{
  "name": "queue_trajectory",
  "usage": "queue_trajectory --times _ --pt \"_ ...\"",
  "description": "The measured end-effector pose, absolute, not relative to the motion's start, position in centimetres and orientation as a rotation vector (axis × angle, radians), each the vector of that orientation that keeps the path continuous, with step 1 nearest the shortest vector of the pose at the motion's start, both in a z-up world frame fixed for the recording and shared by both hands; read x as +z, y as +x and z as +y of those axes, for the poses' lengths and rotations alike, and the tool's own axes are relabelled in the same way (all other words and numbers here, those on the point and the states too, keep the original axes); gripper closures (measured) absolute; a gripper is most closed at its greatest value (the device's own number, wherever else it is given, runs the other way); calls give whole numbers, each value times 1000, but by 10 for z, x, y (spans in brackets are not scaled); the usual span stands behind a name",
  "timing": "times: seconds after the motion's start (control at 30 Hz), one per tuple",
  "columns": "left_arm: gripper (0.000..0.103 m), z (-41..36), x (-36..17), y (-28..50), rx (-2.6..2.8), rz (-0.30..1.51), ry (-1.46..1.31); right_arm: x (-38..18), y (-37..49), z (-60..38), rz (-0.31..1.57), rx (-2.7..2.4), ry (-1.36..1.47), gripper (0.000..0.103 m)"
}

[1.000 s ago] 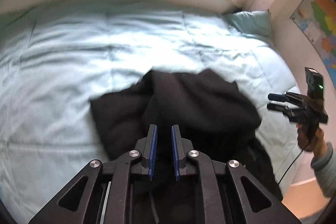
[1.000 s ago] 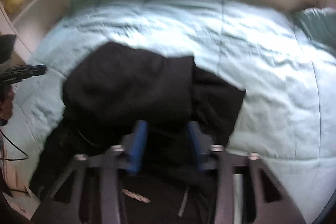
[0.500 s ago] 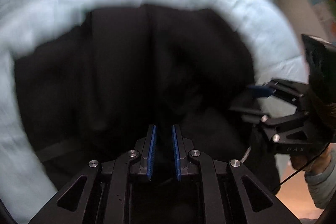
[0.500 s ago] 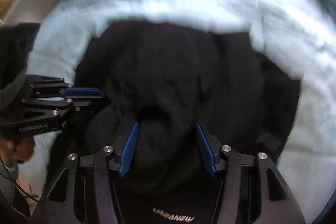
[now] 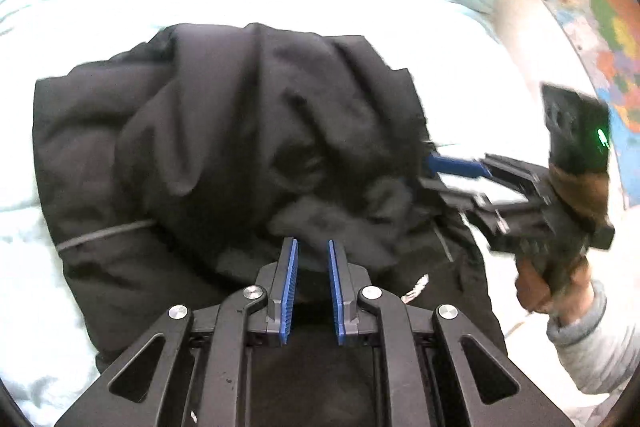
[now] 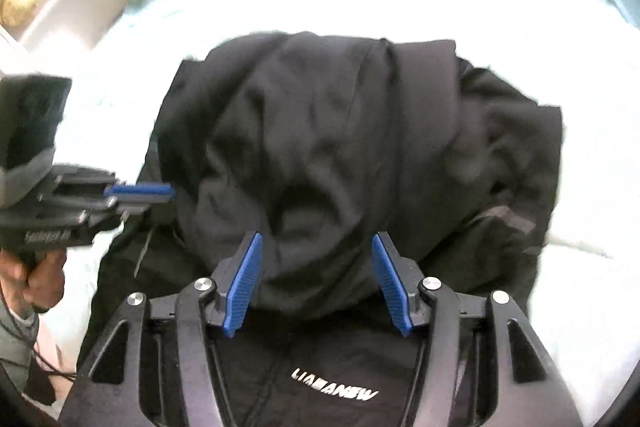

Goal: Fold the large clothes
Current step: 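Fold the hood over the jacket body with both tools and release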

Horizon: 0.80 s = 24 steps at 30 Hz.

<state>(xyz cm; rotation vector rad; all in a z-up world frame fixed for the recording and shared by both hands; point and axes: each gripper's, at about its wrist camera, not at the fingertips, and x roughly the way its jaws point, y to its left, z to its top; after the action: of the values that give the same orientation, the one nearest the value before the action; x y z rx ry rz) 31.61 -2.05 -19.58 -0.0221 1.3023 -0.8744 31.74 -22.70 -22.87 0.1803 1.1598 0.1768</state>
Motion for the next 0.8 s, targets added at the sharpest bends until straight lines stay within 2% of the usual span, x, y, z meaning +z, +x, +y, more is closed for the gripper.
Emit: queue_trajectory --times 0.13,0.23,0.33,0.4,0.6,0.8 --pt "85 -45 -217 315 -894 1360 11 -261 346 -239 1205 93 160 43" --pt "85 -51 -260 319 -864 1439 12 -304 357 -247 1307 83 206 43" --pt "85 -36 -285 329 -842 1511 -139 -317 358 -254 1320 78 266 43" --pt "85 -26 -276 331 -845 1510 -205 -309 353 -257 1300 74 287 43" --pt "85 -3 -225 306 -825 1420 -80 -279 316 -270 1265 51 331 43" --pt "85 55 -177 268 -727 1353 -87 -243 248 -280 1221 8 371 43"
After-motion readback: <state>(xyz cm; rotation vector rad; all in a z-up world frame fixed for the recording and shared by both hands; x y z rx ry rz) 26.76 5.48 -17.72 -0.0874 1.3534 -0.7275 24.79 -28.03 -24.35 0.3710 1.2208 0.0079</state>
